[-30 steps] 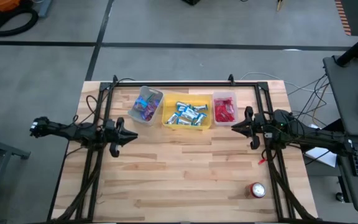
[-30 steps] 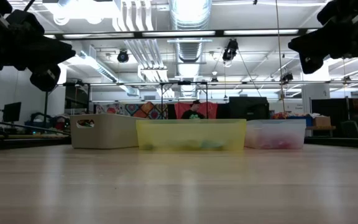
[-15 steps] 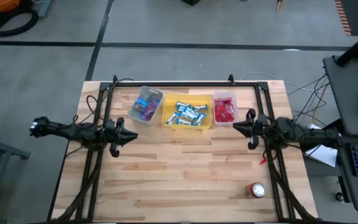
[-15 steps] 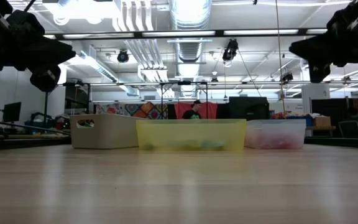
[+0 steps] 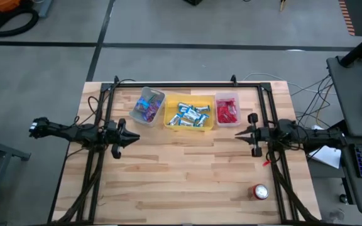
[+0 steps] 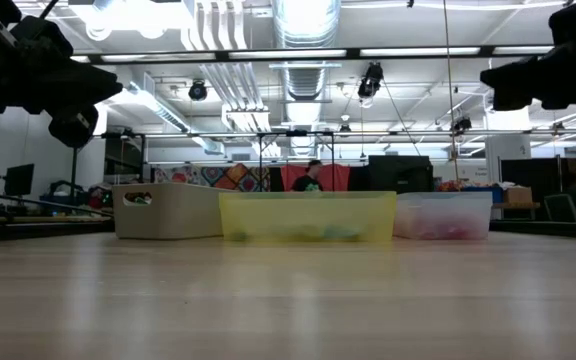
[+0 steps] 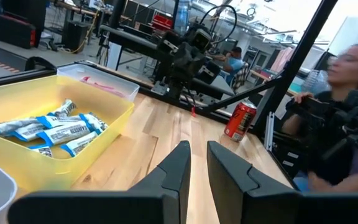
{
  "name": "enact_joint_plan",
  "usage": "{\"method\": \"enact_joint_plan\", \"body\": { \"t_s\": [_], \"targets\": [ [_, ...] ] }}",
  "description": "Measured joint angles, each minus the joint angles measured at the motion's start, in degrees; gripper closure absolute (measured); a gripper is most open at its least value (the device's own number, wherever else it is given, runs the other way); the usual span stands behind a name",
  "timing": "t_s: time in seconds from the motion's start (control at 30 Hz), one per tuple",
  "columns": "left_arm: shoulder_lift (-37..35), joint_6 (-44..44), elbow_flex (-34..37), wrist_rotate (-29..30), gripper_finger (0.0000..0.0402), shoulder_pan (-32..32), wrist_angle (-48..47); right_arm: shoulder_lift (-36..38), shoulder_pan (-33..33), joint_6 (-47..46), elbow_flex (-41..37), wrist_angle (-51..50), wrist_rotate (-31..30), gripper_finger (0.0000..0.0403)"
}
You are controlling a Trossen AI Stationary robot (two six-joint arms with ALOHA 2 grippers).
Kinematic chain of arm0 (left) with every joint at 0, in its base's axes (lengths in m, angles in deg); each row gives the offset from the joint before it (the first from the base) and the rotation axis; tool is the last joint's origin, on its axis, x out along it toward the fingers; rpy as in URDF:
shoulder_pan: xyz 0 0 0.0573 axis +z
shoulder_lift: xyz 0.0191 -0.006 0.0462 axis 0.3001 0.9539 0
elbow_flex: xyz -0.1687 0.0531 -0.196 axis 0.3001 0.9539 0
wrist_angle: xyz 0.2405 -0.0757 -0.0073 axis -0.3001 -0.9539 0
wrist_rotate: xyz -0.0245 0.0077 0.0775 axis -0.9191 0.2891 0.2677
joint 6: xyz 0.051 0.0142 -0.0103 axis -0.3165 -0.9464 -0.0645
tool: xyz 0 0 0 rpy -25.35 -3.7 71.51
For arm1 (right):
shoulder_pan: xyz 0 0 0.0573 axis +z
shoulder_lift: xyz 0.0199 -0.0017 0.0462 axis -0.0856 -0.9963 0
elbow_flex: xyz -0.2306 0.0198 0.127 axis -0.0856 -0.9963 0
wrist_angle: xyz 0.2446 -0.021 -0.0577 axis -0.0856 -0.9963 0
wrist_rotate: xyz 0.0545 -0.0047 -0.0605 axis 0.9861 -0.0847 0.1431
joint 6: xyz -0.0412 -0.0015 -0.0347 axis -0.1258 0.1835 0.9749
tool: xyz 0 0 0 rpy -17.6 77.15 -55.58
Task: Sort candy
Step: Return to Home Position
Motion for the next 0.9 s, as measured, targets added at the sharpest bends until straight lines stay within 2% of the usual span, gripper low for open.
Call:
{"method": "enact_joint_plan", "body": {
  "t_s": [0.17,0.9],
  "targets": [
    [0.1,0.0,0.0,0.0,0.0363,0.0,0.1,0.0,-0.1,-2.3,0.0,0.5,0.1,0.0364],
    [0.6,0.0,0.0,0.0,0.0363,0.0,0.0,-2.0,-0.1,-2.3,0.4,0.5,0.1,0.0364]
  ]
}}
